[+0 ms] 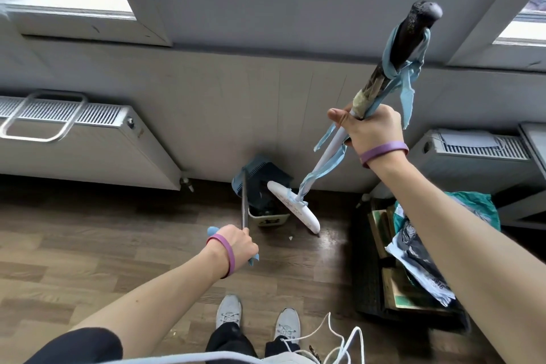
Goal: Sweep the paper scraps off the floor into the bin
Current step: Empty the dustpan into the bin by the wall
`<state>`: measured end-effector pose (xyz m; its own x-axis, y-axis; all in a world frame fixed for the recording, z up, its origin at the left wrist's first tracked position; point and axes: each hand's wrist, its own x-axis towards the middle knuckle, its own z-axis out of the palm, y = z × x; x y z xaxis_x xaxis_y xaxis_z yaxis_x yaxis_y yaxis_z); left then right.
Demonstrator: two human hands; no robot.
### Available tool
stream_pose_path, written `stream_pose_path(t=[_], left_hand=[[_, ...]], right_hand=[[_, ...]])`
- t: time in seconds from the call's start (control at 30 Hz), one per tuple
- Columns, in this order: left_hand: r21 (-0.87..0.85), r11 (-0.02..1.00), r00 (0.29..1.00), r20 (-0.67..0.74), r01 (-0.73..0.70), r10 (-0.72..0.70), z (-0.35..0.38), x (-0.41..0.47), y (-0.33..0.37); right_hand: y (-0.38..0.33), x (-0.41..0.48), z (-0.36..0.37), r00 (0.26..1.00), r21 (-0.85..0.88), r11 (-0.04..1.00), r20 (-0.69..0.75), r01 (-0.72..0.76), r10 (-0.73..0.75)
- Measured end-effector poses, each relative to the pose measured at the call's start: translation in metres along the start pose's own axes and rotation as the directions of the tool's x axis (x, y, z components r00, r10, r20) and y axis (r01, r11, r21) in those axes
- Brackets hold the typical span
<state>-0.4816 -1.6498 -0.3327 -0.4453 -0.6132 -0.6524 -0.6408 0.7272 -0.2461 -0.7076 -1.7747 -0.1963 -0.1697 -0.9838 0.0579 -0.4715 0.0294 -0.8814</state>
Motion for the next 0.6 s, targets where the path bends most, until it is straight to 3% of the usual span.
stream_pose_path(t=[0.13,0.37,0.5,0.6], left_hand=[[0.036,0.998,0.999,-0.03,-0.042,0.043,-0.006,0.003,0.002],[-0.045,0.995,0.992,-0.087,0.084,-0.087,-0.021,-0.005,-0.009],[-0.226,0.952,0.964,-0.124,0.205,-0.237,-0.03,-0.015,-0.024],[-0.416,0.861,0.918,-0.129,0.293,-0.375,-0.037,-0.029,-0.033]], right_hand=[[0.004,-0.001,-0.004,1.0,-0.003,1.0,-0.028,-0.008,0.008],[-0.003,-0.002,-0.009,1.0,0.009,1.0,-0.012,0.009,-0.009],[-0.006,-0.001,-0.008,0.999,-0.004,1.0,-0.03,0.023,-0.023],[-0.002,0.003,-0.006,0.998,0.014,1.0,-0.053,-0.016,0.017]])
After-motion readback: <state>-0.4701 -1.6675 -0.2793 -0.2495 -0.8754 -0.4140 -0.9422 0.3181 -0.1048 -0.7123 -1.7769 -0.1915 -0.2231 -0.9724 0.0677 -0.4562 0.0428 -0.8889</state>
